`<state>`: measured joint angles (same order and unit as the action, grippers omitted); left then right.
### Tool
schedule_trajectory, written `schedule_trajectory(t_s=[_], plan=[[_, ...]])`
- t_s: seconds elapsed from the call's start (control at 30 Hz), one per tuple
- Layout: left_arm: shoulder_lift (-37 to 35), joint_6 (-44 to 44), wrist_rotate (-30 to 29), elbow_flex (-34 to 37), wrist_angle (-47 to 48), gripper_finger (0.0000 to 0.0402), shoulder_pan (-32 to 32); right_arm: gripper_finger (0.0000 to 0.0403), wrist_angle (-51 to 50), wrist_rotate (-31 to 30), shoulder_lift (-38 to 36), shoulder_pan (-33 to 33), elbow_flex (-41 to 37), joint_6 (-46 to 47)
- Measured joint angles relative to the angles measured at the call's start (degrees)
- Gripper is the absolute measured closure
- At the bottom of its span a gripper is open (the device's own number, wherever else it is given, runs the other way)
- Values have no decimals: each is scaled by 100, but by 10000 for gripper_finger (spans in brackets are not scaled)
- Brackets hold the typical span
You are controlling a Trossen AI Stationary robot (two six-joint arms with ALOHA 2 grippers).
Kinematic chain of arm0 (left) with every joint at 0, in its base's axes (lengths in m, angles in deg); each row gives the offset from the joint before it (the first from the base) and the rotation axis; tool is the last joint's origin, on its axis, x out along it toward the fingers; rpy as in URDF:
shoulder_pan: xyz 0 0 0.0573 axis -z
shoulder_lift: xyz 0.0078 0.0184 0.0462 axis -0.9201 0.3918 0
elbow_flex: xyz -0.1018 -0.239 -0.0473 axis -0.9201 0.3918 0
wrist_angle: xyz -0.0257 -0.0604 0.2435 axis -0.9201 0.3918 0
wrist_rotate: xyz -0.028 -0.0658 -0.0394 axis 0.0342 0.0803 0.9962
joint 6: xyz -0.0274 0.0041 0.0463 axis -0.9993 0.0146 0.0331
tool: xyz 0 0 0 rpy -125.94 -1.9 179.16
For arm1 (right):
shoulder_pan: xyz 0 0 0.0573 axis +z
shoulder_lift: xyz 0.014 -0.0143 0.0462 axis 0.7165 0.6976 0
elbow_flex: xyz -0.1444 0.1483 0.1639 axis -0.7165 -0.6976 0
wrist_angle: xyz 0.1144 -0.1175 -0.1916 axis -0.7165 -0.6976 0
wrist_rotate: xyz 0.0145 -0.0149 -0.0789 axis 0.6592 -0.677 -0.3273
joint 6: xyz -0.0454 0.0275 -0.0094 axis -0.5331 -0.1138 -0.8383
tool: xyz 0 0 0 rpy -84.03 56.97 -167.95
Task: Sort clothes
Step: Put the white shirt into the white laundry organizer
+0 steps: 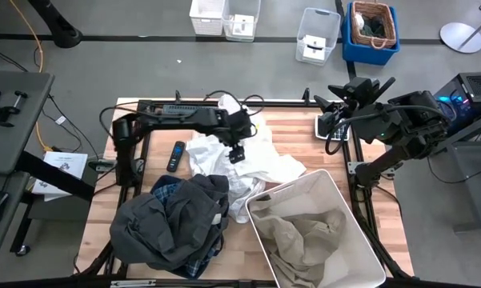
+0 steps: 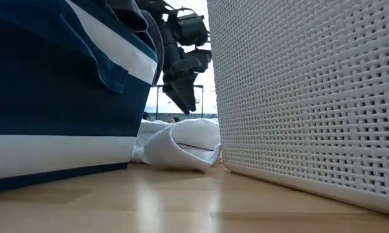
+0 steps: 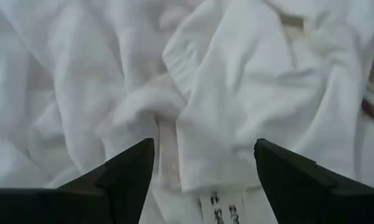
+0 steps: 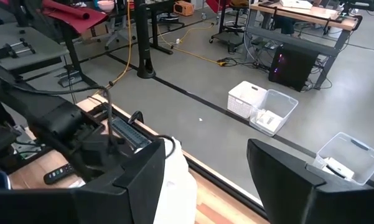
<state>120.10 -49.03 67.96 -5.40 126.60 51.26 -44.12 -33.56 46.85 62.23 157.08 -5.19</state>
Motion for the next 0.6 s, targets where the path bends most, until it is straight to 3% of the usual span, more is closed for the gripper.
schedule_trajectory(t_s=[0.2, 0.6], plan=[[892, -125, -466, -732, 972, 135, 27, 181, 0, -4, 0, 0, 1, 103], [1874, -73, -132, -496, 1273, 145, -30, 181, 2, 24, 72, 0, 1, 135]])
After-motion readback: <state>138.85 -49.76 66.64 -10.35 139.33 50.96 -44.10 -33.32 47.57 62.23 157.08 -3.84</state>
